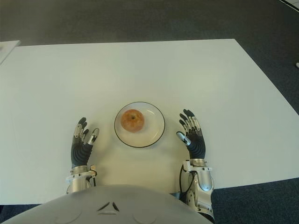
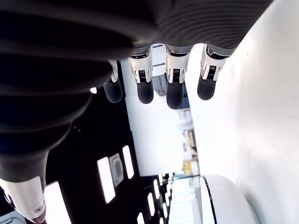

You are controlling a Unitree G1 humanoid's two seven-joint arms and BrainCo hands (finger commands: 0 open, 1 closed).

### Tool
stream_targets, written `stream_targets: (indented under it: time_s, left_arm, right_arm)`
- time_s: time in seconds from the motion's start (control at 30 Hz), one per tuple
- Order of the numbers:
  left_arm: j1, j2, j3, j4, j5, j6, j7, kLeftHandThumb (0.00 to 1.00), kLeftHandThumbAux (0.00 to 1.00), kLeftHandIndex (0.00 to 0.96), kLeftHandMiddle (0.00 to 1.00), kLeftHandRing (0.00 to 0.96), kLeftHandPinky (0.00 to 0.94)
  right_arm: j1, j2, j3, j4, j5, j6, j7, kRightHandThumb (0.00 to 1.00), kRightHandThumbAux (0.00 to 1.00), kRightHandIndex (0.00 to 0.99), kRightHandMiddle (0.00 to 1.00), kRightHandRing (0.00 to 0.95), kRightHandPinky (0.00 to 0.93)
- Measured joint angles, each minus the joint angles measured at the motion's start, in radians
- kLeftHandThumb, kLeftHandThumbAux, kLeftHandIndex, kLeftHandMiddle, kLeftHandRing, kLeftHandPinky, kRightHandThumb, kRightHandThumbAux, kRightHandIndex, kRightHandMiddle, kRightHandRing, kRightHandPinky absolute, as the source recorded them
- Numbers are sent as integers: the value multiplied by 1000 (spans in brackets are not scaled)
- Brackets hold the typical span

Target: Put the apples into the plate.

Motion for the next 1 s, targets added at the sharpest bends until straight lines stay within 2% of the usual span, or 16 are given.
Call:
stream_targets:
  time_s: [0.3,0.67,1.0]
  left_arm:
    - [2,-15,1,31,-27,-44,-8,30,486,70,113,103,122]
    - [1,-19,-14,103,-77,-164,-27,58,482,87,150,153,166]
    - [6,-18,-42,104,-79,-174,-51,36,488,62,133,140,143]
  right_arm:
    - [3,-10,-1,0,0,-2,17,204,643,77,81,73,93]
    - [6,-22,-7,0,-1,-3,19,202,636,58,53,39,57]
    - [9,-31,-8,-8,-11,8,12,181,621,44,30,12,12]
